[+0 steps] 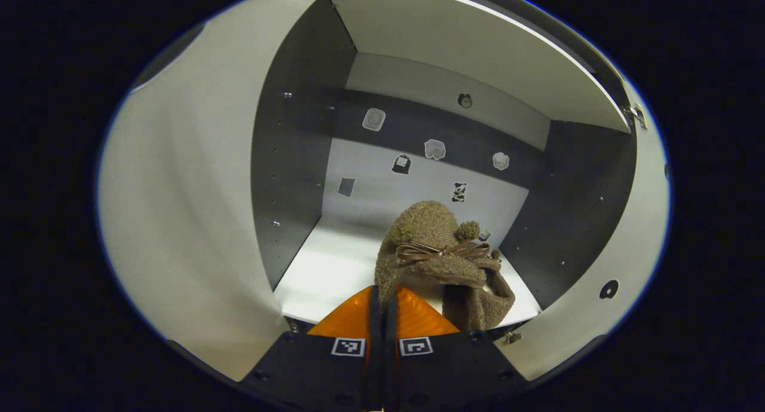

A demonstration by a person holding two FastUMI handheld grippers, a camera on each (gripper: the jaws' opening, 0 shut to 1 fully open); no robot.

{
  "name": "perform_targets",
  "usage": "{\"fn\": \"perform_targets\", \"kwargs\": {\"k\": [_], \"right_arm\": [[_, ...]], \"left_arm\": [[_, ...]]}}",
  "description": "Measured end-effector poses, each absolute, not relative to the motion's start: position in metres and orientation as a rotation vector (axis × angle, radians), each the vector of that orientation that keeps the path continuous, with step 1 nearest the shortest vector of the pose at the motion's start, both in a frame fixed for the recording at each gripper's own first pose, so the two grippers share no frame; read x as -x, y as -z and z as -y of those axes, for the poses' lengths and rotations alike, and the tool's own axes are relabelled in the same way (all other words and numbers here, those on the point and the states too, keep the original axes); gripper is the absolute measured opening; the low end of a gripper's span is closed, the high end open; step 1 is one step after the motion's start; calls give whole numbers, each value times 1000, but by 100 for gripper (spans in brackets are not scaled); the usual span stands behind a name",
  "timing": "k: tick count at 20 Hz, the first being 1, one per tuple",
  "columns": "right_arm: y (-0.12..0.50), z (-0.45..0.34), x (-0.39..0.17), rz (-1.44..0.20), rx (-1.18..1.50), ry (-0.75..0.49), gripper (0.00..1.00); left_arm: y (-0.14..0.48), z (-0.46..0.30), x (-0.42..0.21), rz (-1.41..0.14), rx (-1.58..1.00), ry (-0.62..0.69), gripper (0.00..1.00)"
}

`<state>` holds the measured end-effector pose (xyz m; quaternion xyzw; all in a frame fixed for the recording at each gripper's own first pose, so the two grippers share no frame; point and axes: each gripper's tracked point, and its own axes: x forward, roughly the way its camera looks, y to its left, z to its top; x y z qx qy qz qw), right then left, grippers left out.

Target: Grab one shoe with the right hand and put it into the shoe cabinet, grab the other shoe with the left hand and put it into the shoe cabinet; then close the right door with the right hand and the left door with the left hand.

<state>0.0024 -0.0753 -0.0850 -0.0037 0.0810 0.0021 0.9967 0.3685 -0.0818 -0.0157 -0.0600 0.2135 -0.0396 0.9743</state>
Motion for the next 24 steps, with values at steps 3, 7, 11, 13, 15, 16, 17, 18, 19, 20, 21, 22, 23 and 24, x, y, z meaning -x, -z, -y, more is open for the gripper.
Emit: {"fn": "perform_targets", "kwargs": {"k": [3,7,11,13,15,16,17,18,19,20,21,22,23,24], "right_arm": [[87,78,-7,-170,6,8,93],[84,82,-11,-171,-1,25,93],[80,81,-10,-163,-5,40,93],[81,79,-11,-164,-5,40,92],[84,77,-12,-168,-11,40,92],[86,75,-12,-170,-18,37,92],[87,74,-12,-172,-24,36,92],[87,73,-12,-170,-26,33,92],[87,72,-12,-170,-24,31,92],[86,71,-11,-169,-20,30,92],[85,71,-11,-166,-17,28,92],[84,71,-9,-161,-16,29,93],[82,72,-6,-154,-17,30,93],[80,72,-3,-150,-17,30,92]], "left_arm": [[35,82,-407,-467,131,71,7],[68,78,-437,-544,154,50,7],[98,71,-445,-624,166,25,7],[100,68,-445,-629,141,29,7],[94,70,-441,-614,108,40,8],[91,72,-439,-602,91,46,13],[87,75,-435,-589,74,58,16],[80,78,-430,-567,56,63,23],[73,79,-429,-537,45,68,27],[65,85,-422,-520,42,80,36],[55,89,-416,-500,43,94,39],[46,91,-411,-480,40,99,61],[37,91,-405,-461,35,104,56],[28,93,-396,-441,32,108,65]]}}
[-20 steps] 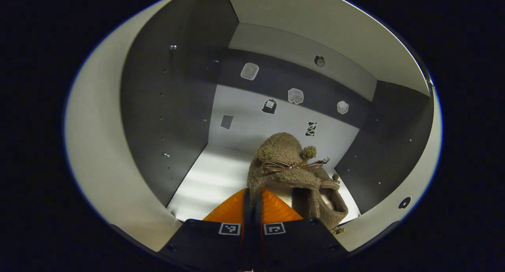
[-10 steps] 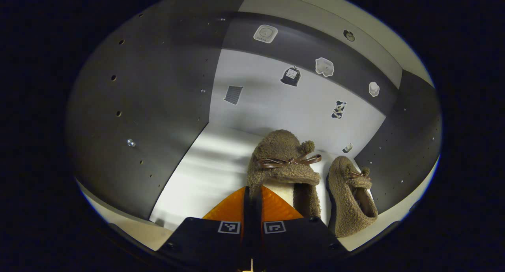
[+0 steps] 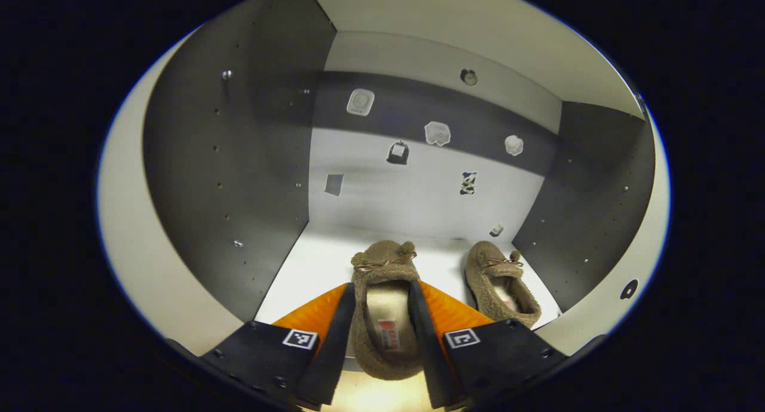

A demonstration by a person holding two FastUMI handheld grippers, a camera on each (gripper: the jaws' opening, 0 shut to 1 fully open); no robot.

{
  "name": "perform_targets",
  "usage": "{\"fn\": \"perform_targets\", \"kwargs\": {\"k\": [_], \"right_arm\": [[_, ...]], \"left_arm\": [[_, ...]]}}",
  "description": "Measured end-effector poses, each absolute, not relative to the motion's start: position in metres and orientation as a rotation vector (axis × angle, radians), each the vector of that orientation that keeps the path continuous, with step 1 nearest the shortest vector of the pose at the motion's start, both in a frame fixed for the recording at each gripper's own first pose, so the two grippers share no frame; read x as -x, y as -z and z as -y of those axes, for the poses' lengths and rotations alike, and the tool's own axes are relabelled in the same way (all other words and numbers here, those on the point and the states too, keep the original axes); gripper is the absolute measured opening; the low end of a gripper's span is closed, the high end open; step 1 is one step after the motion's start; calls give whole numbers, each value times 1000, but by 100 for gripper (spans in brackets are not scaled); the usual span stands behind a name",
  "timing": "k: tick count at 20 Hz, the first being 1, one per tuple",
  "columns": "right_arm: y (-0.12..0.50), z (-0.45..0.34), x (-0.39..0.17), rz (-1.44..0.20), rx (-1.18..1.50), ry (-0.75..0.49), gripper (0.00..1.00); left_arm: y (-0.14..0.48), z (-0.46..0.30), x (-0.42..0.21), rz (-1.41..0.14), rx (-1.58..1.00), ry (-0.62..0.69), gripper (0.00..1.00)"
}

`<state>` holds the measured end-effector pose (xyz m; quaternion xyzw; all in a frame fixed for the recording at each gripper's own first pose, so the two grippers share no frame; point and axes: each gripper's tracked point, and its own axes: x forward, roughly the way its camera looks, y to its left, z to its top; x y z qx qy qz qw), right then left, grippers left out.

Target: Grab one shoe with the right hand and put it into the shoe cabinet, grab the other shoe with the left hand and put it into the shoe cabinet; then close the right door with the right hand and the left door with the left hand.

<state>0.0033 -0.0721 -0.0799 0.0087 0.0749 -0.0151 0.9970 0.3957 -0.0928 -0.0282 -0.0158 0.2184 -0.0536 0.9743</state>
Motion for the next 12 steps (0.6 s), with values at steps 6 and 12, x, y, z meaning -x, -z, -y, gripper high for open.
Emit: {"fn": "perform_targets", "kwargs": {"k": [6,12], "right_arm": [[68,78,19,-129,-14,25,92],[47,104,41,-97,8,58,92]], "left_arm": [[-46,96,-329,-242,-13,141,85],[-82,99,-246,-133,-48,191,94]]}}
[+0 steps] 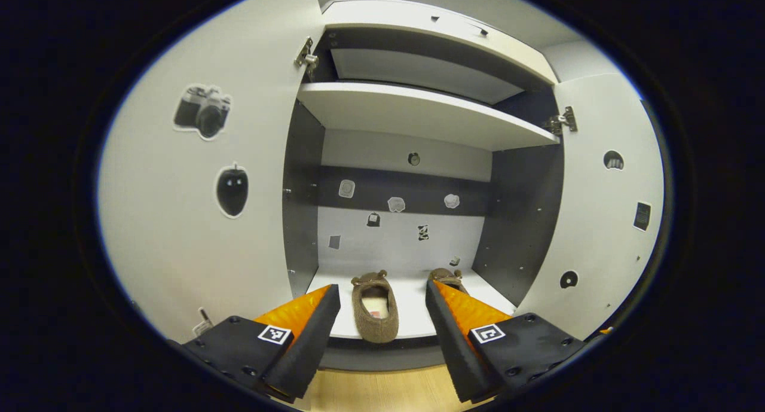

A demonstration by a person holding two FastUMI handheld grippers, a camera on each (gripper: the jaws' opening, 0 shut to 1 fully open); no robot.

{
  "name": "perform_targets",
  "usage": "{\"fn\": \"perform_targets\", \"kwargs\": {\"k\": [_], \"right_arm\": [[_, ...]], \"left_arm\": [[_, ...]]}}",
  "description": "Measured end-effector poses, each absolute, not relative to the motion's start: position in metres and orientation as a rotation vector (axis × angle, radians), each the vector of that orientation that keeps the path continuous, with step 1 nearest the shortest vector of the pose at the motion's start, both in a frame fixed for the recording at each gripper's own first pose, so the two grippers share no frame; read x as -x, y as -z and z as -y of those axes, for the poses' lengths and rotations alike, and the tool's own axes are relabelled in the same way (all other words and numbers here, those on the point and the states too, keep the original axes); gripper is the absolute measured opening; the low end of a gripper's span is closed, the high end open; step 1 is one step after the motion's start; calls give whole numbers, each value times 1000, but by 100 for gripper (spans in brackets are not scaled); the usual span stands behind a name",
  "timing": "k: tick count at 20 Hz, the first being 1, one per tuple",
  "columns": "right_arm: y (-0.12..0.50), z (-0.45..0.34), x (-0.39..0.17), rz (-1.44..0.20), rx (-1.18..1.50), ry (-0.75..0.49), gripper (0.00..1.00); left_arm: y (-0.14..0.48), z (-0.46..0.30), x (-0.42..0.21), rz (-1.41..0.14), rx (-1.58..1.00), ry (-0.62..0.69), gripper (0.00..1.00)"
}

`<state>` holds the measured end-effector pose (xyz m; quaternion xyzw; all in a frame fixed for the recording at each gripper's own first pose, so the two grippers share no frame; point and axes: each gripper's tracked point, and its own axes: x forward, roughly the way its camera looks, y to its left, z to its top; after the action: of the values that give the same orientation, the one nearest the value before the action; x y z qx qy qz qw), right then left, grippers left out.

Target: Grab one shoe with the right hand and put it into the shoe cabinet, grab the other shoe with the left hand and put it into the shoe cabinet; then close the right door with the right hand and the left door with the left hand.

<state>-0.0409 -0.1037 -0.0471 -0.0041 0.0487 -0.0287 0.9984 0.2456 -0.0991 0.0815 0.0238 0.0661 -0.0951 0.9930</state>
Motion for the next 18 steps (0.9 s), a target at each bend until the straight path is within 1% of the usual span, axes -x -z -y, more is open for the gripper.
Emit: {"fn": "perform_targets", "kwargs": {"k": [3,5,7,8,9,10,11,12,14,18], "right_arm": [[42,121,47,-86,5,80,92],[43,137,52,-89,15,104,92],[44,156,53,-93,22,134,92],[46,165,54,-96,18,152,92],[46,174,54,-99,11,163,92],[48,182,53,-102,6,171,92],[51,192,54,-104,2,181,92],[53,201,53,-103,-1,190,92],[55,213,46,-96,-11,197,92],[57,233,26,-75,-4,206,92]], "left_arm": [[-85,92,-207,-113,-47,190,93],[-84,83,-185,-98,-48,182,96],[-84,74,-169,-70,-62,166,94],[-84,69,-159,-56,-67,159,97],[-83,63,-150,-47,-71,148,94],[-81,58,-142,-39,-76,141,99],[-78,51,-133,-34,-79,133,94],[-74,46,-124,-32,-81,128,99],[-64,38,-108,-42,-76,132,97],[-50,14,-86,-40,-100,104,97]]}}
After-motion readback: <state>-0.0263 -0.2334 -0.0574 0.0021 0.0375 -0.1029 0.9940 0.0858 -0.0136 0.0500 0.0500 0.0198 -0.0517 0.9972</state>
